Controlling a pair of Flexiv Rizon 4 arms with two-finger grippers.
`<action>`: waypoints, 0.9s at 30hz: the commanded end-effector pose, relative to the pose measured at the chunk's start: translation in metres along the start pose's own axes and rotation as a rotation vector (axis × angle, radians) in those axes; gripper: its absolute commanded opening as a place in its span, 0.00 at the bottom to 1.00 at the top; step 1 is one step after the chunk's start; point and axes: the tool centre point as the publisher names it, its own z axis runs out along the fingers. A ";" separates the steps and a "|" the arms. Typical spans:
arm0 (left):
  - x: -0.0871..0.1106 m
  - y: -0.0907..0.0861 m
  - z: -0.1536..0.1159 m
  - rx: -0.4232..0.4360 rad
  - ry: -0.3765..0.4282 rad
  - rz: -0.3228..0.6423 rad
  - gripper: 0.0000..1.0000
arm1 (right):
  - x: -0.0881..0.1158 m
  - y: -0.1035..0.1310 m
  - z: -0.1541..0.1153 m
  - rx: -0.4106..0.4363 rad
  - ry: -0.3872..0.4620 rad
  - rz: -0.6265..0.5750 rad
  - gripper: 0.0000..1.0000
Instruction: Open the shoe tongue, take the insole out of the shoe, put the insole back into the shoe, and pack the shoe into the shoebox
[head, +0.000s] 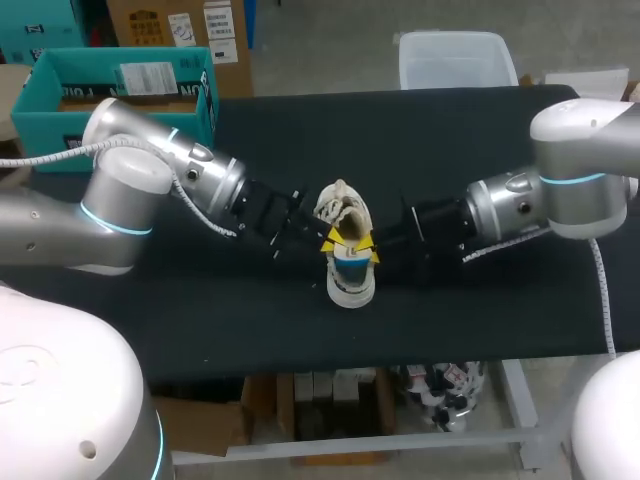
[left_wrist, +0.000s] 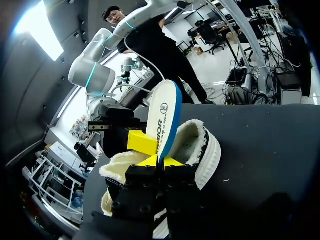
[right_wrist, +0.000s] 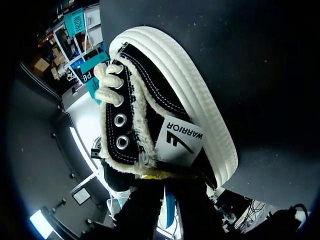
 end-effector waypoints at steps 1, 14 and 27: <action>-0.001 0.003 0.006 0.006 -0.003 0.002 0.00 | 0.001 -0.016 -0.002 -0.028 -0.002 -0.011 0.44; 0.001 -0.007 0.006 0.009 -0.012 0.010 0.00 | 0.000 -0.045 -0.002 -0.074 -0.019 -0.045 0.00; 0.004 -0.034 0.006 0.017 -0.005 0.072 0.31 | -0.004 -0.038 0.002 -0.058 -0.010 -0.038 0.00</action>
